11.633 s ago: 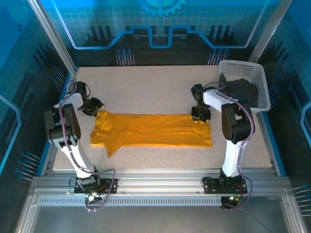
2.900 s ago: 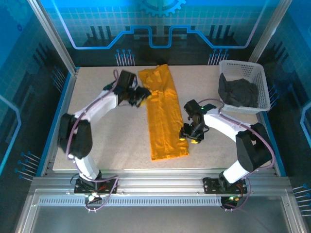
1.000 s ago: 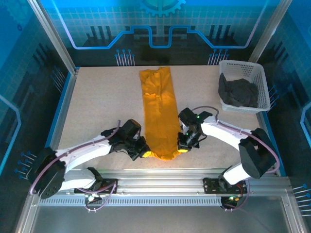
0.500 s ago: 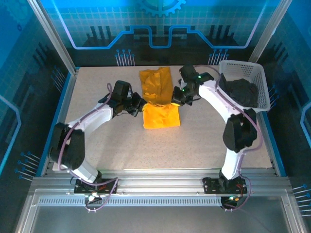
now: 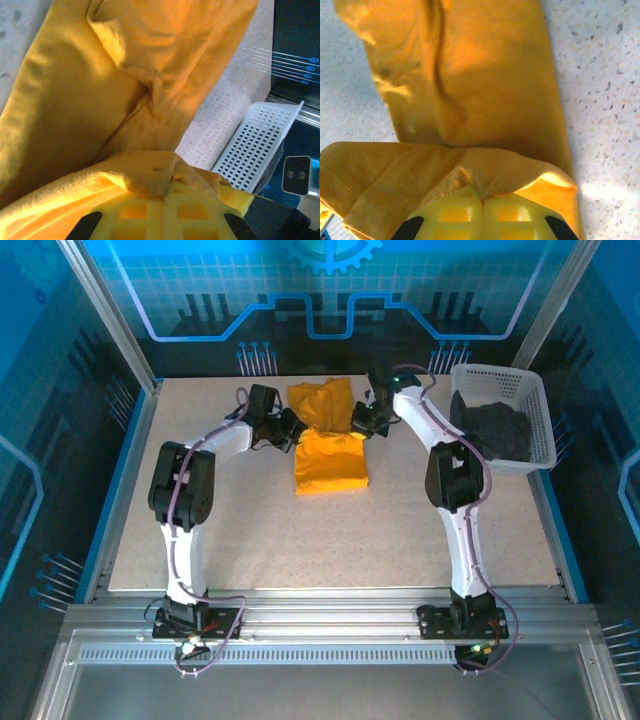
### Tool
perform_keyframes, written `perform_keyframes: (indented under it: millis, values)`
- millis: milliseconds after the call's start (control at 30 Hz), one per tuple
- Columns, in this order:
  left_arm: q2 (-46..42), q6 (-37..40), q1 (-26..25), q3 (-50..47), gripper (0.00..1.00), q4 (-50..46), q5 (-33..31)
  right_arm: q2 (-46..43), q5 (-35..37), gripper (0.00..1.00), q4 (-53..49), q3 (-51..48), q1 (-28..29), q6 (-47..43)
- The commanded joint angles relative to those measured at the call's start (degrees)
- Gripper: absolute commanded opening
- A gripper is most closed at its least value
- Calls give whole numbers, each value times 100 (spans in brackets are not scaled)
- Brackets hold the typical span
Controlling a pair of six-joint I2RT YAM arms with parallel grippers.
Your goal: Fold and stack the t-shirts
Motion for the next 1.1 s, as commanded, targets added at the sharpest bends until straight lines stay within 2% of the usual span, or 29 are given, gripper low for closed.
perform_keyframes:
  millis: [0,33,67,167,267,467,633,800,933,1067]
  values:
    - [354,328,127,601,24,-261,190,597,-500,30,-309,902,-197,-300]
    - [381,413,145,716,37,-405,143,690,-540,38,-382,1127,-246,-401]
    - [316,523,146,741,44,-517,34,672,-528,43,-427,1237,-280,-504]
    - [-217,693,131,399,50,-709,-325,277,-296,50,-482,1002,-395,-693]
    - [-1067,551,3,-576,57,-690,-725,-473,8,52,-330,-99,-459,-706]
    - [-2213,-727,-636,-2772,55,-60,-922,-2192,-100,54,847,-3174,-270,-86]
    - [-2148,-1751,-897,-3504,55,713,-982,-2779,-425,54,1754,-4652,-45,739]
    - [-1650,-1676,-895,-3180,54,630,-1050,-2355,-854,53,2169,-4880,-9,1214]
    - [-1373,-1693,-907,-3132,39,745,-1059,-2095,-948,52,2138,-4849,64,1438]
    - [-1318,-1627,-909,-3118,28,758,-1071,-1828,-893,44,1945,-4752,146,1591]
